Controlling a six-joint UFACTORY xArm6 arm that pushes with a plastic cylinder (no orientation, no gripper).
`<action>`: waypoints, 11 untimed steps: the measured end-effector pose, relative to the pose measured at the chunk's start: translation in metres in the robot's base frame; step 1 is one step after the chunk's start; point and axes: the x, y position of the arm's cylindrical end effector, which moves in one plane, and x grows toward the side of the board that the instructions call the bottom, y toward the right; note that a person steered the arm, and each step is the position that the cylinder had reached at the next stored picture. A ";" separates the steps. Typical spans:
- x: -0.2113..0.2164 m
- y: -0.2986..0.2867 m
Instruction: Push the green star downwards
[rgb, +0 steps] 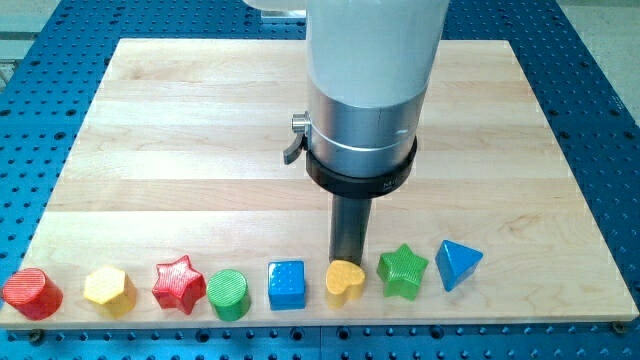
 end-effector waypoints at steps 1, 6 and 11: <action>0.001 0.000; -0.016 0.048; 0.005 0.041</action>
